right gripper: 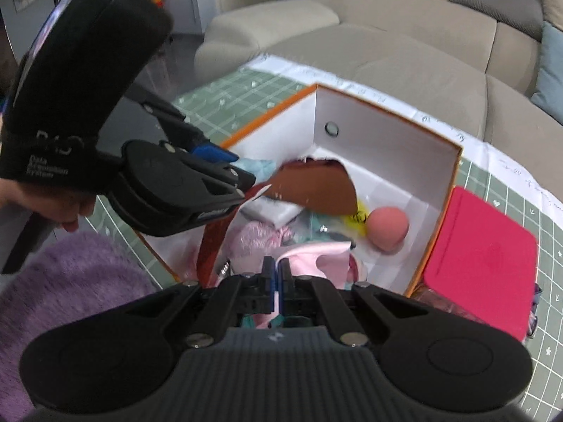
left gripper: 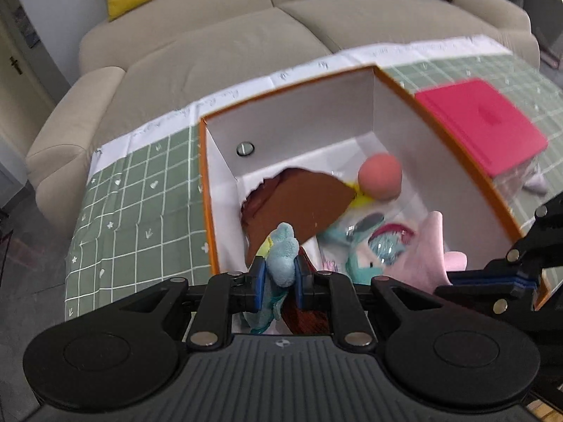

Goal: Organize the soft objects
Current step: 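Open both tools to drop the plush and cloth into the box, then lift both tools away from the box toward the scrunchie and grey fabric, then grasp the navy scrunchie with the left tool while the right tool grasps the grey fabric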

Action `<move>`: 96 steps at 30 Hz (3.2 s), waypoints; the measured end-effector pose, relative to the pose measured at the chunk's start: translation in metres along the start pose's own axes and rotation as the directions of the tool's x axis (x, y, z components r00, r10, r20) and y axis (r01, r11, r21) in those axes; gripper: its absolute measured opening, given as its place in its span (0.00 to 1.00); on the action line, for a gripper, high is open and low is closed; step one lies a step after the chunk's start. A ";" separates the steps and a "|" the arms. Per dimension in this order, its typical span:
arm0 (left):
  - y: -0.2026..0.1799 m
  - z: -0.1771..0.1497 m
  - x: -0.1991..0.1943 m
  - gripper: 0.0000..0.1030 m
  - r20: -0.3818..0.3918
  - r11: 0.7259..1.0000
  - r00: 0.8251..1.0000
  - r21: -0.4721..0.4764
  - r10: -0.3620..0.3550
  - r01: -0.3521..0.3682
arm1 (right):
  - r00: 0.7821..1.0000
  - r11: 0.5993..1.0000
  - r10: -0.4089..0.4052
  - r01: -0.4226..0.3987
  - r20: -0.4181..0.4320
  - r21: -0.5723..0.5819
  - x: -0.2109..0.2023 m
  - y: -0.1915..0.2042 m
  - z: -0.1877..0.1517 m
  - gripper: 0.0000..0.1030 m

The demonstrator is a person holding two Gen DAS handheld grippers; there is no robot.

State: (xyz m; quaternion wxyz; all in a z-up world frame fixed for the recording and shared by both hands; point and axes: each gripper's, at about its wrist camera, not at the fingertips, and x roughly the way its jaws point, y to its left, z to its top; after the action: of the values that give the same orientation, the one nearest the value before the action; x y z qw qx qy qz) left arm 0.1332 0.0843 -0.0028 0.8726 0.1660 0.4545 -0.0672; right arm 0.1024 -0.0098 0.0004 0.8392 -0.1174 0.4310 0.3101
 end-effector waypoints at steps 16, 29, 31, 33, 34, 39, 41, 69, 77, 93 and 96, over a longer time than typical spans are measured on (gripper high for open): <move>0.006 -0.009 0.005 0.56 -0.008 0.999 1.000 -0.027 -0.017 0.016 | 1.000 1.000 -0.025 0.025 0.004 0.014 -0.007 -0.006 -0.008 0.42; -0.012 -0.015 -0.060 0.59 0.159 0.990 0.983 -0.094 -0.086 0.102 | 0.993 0.989 -0.075 0.063 0.088 0.136 -0.070 -0.025 -0.040 0.64; -0.021 -0.017 -0.072 0.59 0.197 0.989 0.975 -0.082 -0.102 0.120 | 0.992 0.984 -0.082 0.065 0.095 0.167 -0.080 -0.030 -0.050 0.64; -0.031 -0.017 -0.084 0.59 0.227 0.988 0.966 -0.065 -0.125 0.143 | 0.991 0.977 -0.094 0.073 0.096 0.199 -0.088 -0.037 -0.061 0.64; -0.035 -0.017 -0.088 0.59 0.239 0.987 0.962 -0.058 -0.135 0.153 | 0.990 0.973 -0.103 0.081 0.094 0.215 -0.092 -0.040 -0.067 0.64; -0.065 -0.019 -0.106 0.59 0.271 0.978 0.942 -0.016 -0.198 0.210 | 0.985 0.951 -0.155 0.127 0.079 0.283 -0.110 -0.058 -0.093 0.65; -0.078 -0.019 -0.108 0.59 0.270 0.973 0.937 0.012 -0.223 0.229 | 0.982 0.941 -0.175 0.146 0.069 0.306 -0.114 -0.065 -0.104 0.67; -0.214 0.038 -0.082 0.59 0.128 0.844 0.897 0.416 -0.422 0.338 | 0.948 0.834 -0.315 0.303 -0.053 0.460 -0.129 -0.179 -0.167 0.75; -0.235 0.068 -0.057 0.59 0.063 0.785 0.901 0.518 -0.430 0.339 | 0.955 0.833 -0.287 0.290 -0.081 0.470 -0.106 -0.220 -0.165 0.75; -0.244 0.138 0.011 0.59 -0.040 0.725 0.924 0.606 -0.381 0.326 | 0.976 0.925 -0.134 0.185 -0.172 0.330 -0.001 -0.267 -0.123 0.84; -0.245 0.142 0.020 0.59 -0.050 0.718 0.922 0.612 -0.385 0.333 | 0.969 0.934 -0.144 0.200 -0.200 0.297 0.015 -0.271 -0.120 0.84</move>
State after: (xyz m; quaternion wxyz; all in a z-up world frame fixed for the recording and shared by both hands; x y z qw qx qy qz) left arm 0.1882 -0.1942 0.0003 0.7597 0.3437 0.3961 -0.3844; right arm 0.1994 -0.2710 -0.1023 0.8299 -0.0463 0.5351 0.1511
